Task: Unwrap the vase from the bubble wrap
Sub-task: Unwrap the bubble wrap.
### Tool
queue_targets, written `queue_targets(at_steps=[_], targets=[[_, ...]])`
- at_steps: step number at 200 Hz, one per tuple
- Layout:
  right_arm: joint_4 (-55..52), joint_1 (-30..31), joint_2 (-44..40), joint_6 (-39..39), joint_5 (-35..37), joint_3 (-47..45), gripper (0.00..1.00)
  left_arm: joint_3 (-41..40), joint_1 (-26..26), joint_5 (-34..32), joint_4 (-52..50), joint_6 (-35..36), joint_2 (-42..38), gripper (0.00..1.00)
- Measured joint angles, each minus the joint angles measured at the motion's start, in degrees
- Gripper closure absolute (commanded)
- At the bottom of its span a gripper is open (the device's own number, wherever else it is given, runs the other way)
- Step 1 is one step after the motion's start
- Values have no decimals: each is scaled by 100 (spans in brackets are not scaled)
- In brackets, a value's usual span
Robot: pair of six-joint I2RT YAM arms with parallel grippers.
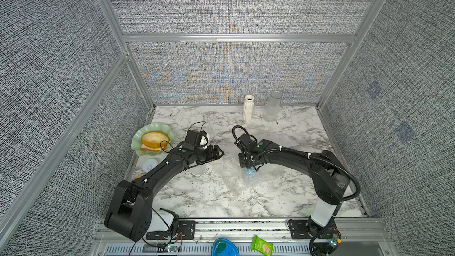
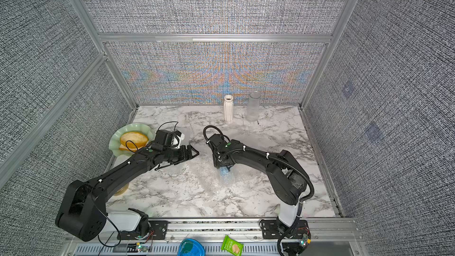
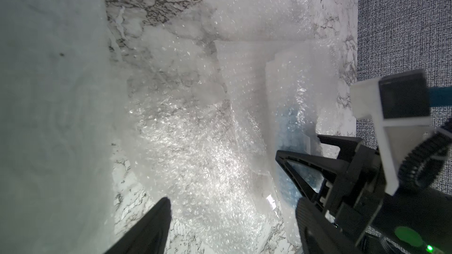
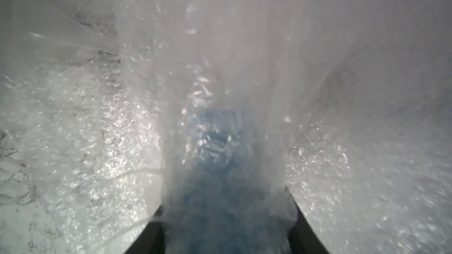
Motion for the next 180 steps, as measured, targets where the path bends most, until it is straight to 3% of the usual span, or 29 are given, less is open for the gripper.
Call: queue_targets(at_steps=[35, 65, 109, 158, 180], targets=[[192, -81, 216, 192, -68, 35, 33, -120, -59, 9, 109, -107, -142, 19], [232, -144, 94, 184, -74, 103, 25, -203, -188, -11, 168, -205, -282, 21], [496, -348, -938, 59, -94, -129, 22, -317, -575, -55, 415, -603, -380, 28], [1075, -654, -2396, 44, -164, -1097, 25, -426, -1248, -203, 857, -1110, -308, 38], [1209, -776, -2863, 61, -149, -1580, 26, -503, -1587, -339, 1121, -1388, -173, 54]])
